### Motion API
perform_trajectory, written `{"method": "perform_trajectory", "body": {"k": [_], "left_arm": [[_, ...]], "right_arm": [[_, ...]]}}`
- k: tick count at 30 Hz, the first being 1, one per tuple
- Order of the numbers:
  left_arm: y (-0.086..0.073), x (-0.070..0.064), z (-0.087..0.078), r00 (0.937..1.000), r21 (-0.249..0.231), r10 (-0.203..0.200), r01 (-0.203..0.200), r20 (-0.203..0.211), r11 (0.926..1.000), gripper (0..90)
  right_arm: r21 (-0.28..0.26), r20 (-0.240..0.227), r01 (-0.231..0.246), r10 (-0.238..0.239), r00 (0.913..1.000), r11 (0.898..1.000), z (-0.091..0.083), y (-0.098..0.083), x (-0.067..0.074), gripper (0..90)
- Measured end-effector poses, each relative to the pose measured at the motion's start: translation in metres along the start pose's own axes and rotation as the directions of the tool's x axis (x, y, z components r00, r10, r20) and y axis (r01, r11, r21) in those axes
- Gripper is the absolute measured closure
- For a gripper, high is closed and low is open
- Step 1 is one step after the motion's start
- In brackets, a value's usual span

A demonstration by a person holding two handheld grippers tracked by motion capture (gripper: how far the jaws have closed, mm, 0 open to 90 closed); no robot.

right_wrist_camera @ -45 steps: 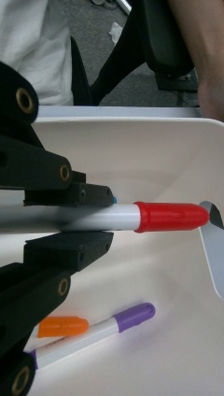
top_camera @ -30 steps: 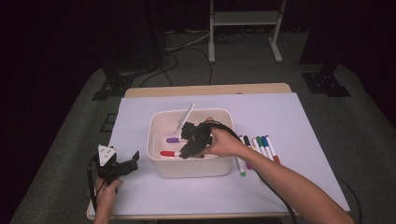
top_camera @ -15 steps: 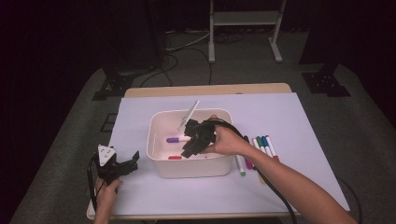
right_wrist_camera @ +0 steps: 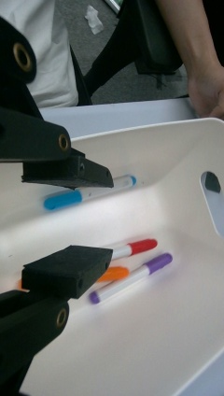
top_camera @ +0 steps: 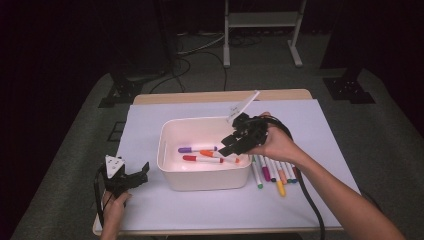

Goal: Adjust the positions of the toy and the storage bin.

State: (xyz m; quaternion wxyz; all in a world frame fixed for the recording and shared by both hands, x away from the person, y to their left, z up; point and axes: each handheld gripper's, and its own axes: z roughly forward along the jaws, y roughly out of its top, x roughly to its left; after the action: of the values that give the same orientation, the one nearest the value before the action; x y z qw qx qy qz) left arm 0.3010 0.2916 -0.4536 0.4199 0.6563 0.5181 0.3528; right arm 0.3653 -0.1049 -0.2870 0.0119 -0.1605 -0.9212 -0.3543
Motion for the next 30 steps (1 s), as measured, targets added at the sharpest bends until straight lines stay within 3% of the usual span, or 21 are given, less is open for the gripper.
{"method": "perform_trajectory", "body": {"k": [3, 5, 9, 17, 19, 20, 21, 22, 23, 24, 25, 26, 27, 30], "left_arm": [[0.000, 0.000, 0.000, 1.0000, 0.002, 0.002, -0.002, -0.002, 1.0000, 0.0], [0.000, 0.000, 0.000, 1.0000, 0.002, 0.002, -0.002, -0.002, 1.0000, 0.0], [0.000, 0.000, 0.000, 1.0000, 0.000, 0.003, -0.003, -0.003, 1.0000, 0.0], [0.000, -0.001, 0.000, 1.0000, -0.001, 0.005, -0.005, -0.004, 1.0000, 0.0], [0.000, 0.000, 0.000, 1.0000, 0.001, 0.007, -0.007, -0.005, 1.0000, 0.0], [0.000, 0.000, 0.000, 1.0000, 0.001, 0.007, -0.007, -0.005, 1.0000, 0.0], [0.000, 0.000, 0.000, 1.0000, 0.003, 0.006, -0.006, -0.006, 1.0000, 0.0], [0.000, 0.000, 0.000, 1.0000, 0.003, 0.006, -0.006, -0.006, 1.0000, 0.0], [0.000, 0.000, 0.000, 1.0000, 0.000, 0.007, -0.007, -0.006, 1.0000, 0.0], [0.000, 0.000, 0.000, 1.0000, 0.000, 0.007, -0.007, -0.006, 1.0000, 0.0], [0.000, 0.000, 0.000, 1.0000, 0.000, 0.006, -0.006, -0.006, 1.0000, 0.0], [0.000, 0.000, 0.000, 1.0000, 0.000, 0.007, -0.007, -0.005, 1.0000, 0.0], [0.000, 0.000, 0.000, 1.0000, 0.000, 0.007, -0.007, -0.005, 1.0000, 0.0], [0.000, -0.001, 0.000, 1.0000, 0.000, 0.008, -0.008, -0.005, 1.0000, 0.0]], "right_arm": [[-0.037, 0.034, -0.027, 0.028, 0.9990, 0.999, -0.023, -0.017, -0.006, 55.4], [-0.046, 0.042, -0.031, 0.033, 0.9986, 0.998, -0.029, -0.021, -0.008, 55.0], [-0.081, 0.084, -0.087, 0.094, 0.9921, 0.993, -0.052, -0.044, -0.014, 53.6], [-0.109, 0.135, -0.155, 0.169, 0.9763, 0.982, -0.069, -0.087, -0.028, 53.5], [-0.112, 0.149, -0.197, 0.212, 0.9657, 0.974, -0.071, -0.108, -0.034, 53.3], [-0.112, 0.149, -0.197, 0.212, 0.9657, 0.974, -0.071, -0.108, -0.034, 53.3], [-0.118, 0.154, -0.225, 0.241, 0.9582, 0.967, -0.071, -0.122, -0.039, 53.3], [-0.118, 0.154, -0.225, 0.241, 0.9582, 0.967, -0.071, -0.122, -0.039, 53.3], [-0.112, 0.166, -0.253, 0.269, 0.9486, 0.961, -0.069, -0.136, -0.043, 52.9], [-0.112, 0.166, -0.253, 0.269, 0.9486, 0.961, -0.069, -0.136, -0.043, 52.9], [-0.110, 0.173, -0.268, 0.284, 0.9430, 0.957, -0.068, -0.143, -0.045, 52.6], [-0.099, 0.195, -0.291, 0.306, 0.9319, 0.951, -0.064, -0.157, -0.049, 52.3], [-0.099, 0.195, -0.291, 0.306, 0.9319, 0.951, -0.064, -0.157, -0.049, 52.3], [-0.097, 0.207, -0.332, 0.346, 0.9152, 0.938, -0.057, -0.177, -0.057, 52.1]]}}
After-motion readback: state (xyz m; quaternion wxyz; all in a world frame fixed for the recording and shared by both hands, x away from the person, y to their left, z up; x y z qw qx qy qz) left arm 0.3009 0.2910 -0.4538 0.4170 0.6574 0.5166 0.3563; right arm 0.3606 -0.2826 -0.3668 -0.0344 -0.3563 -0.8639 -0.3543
